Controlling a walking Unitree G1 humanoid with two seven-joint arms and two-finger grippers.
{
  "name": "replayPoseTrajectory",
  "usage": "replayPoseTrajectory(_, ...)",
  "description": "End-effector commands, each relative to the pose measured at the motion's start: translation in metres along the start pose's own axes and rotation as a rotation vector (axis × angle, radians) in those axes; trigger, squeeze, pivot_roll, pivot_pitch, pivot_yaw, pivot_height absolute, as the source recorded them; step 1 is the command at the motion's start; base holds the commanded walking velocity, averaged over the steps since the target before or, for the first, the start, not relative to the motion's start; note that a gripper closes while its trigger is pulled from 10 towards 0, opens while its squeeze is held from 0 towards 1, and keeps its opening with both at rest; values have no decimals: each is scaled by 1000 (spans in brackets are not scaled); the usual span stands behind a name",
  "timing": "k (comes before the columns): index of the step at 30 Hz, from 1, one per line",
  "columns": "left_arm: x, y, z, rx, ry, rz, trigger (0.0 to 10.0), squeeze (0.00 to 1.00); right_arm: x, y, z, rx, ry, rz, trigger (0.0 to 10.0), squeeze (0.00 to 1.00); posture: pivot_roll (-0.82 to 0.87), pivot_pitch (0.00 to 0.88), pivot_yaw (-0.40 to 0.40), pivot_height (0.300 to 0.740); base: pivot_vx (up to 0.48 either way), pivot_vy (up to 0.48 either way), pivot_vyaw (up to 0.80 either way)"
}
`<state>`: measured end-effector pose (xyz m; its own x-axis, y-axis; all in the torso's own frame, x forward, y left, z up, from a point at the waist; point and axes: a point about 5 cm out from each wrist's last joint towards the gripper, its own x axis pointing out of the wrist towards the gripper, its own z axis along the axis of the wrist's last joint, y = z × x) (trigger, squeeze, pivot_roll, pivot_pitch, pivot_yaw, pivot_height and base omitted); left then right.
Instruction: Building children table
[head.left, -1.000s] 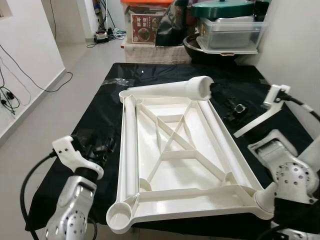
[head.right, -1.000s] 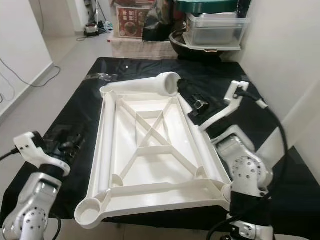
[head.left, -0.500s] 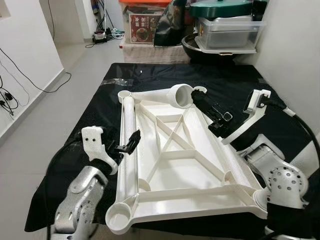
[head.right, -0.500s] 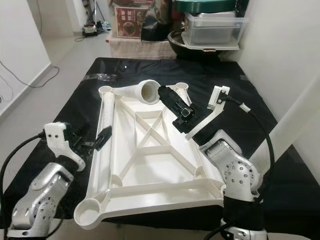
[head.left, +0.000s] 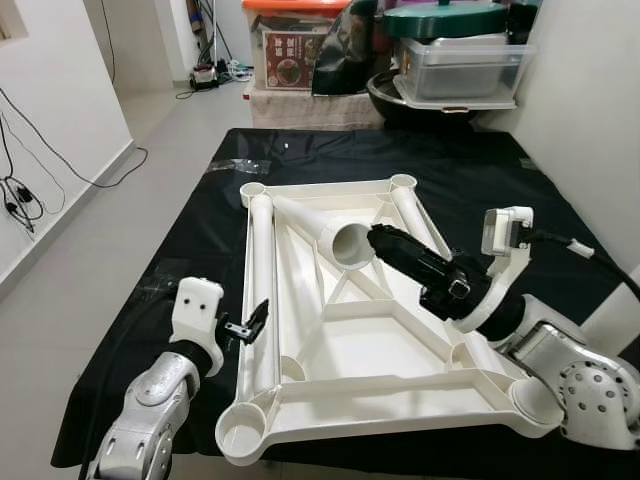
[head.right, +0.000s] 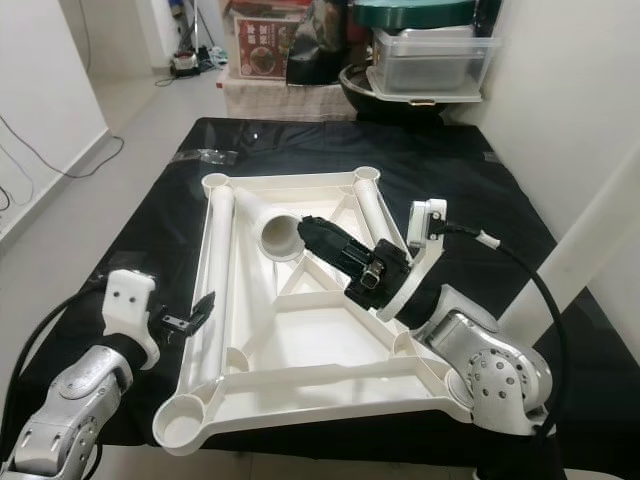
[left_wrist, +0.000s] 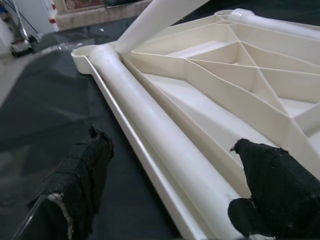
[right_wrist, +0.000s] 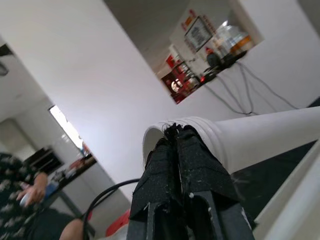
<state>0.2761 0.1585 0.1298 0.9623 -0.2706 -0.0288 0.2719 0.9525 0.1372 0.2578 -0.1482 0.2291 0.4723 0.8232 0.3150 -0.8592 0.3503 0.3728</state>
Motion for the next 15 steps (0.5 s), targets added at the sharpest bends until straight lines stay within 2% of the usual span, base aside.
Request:
replayPoseTrajectory(1,4,2,-1,81,9,-13,10000,0,5,7,-4,-1,24,44,0,0,25,0,7,740,0,0,0)
replayPoseTrajectory(2,4,2,-1,81,9,-13,10000,0,5,7,-4,-1,24,44,0,0,25,0,7,740,0,0,0)
replayPoseTrajectory(3,14,5,2,168,2,-26,10000,0,9,11,-5,0,28,70,0,0,26,0,10,740,0,0,0)
replayPoseTrajectory(4,14,5,2,168,2,-26,10000,0,9,11,-5,0,28,70,0,0,26,0,10,740,0,0,0)
replayPoseTrajectory(5,24,6,6,260,-10,-40,10000,0,13,15,-7,2,32,92,0,0,25,0,14,740,0,0,0)
replayPoseTrajectory(6,24,6,6,260,-10,-40,10000,0,13,15,-7,2,32,92,0,0,25,0,14,740,0,0,0)
replayPoseTrajectory(7,34,8,11,333,-28,-43,10000,0,15,18,-9,3,38,112,0,0,21,0,17,740,0,0,0)
replayPoseTrajectory(8,34,8,11,333,-28,-43,10000,0,15,18,-9,3,38,112,0,0,21,0,17,740,0,0,0)
replayPoseTrajectory(9,44,7,19,398,-57,-42,10000,0,17,22,-12,6,45,132,0,0,17,0,21,740,0,0,0)
replayPoseTrajectory(11,44,7,19,398,-57,-42,10000,0,17,22,-12,6,45,132,0,0,17,0,21,740,0,0,0)
replayPoseTrajectory(13,63,-2,33,508,-118,-66,10000,0,21,28,-17,9,64,161,0,0,11,0,30,740,0,0,0)
replayPoseTrajectory(14,63,-2,33,508,-118,-66,10000,0,21,28,-17,9,64,161,0,0,11,0,30,740,0,0,0)
replayPoseTrajectory(15,71,-10,37,539,-136,-106,10000,0,22,30,-20,11,69,170,0,0,4,0,38,740,0,0,0)
